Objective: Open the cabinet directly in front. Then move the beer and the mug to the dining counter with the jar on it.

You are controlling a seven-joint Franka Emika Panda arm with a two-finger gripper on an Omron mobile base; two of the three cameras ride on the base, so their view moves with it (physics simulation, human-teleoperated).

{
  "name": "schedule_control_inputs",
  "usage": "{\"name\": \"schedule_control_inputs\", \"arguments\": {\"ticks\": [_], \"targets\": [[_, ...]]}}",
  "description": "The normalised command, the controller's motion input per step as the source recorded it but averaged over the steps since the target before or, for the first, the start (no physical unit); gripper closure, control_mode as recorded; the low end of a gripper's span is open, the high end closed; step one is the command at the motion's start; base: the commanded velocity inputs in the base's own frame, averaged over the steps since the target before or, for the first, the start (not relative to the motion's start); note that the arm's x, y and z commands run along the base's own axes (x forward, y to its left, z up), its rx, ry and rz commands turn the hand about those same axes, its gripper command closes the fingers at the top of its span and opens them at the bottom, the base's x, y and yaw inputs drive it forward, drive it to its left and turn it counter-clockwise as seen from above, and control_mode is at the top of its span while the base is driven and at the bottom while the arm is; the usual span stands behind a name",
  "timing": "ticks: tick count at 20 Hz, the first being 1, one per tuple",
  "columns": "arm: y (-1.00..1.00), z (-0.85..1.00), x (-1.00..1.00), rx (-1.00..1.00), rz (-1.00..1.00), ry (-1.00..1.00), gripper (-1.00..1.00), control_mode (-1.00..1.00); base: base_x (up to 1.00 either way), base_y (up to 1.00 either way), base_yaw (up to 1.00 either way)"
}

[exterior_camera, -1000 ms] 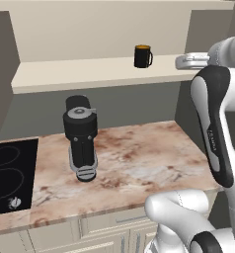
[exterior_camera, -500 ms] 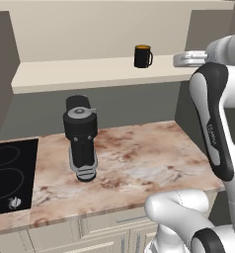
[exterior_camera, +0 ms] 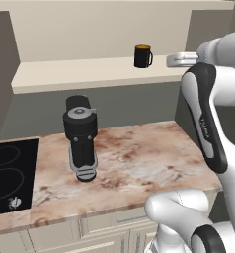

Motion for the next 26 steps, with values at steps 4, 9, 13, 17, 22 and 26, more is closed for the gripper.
{"name": "schedule_control_inputs", "arguments": {"ticks": [4,9,13,17,22,26], "targets": [[0.0,0.0,0.28,0.0,0.03,0.0,-1.0,-1.0,0.0,0.0,0.0],[0.0,0.0,0.34,0.0,0.04,0.0,-1.0,-1.0,0.0,0.0,0.0],[0.02,0.0,0.21,0.0,0.03,0.0,-1.0,-1.0,0.0,0.0,0.0],[0.16,-0.07,0.14,0.0,0.02,0.0,-1.0,-1.0,0.0,0.0,0.0],[0.05,-0.1,0.12,0.0,0.01,0.0,-1.0,-1.0,0.0,0.0,0.0],[0.0,0.0,0.0,0.0,0.0,0.0,-1.0,-1.0,0.0,0.0,0.0]]}}
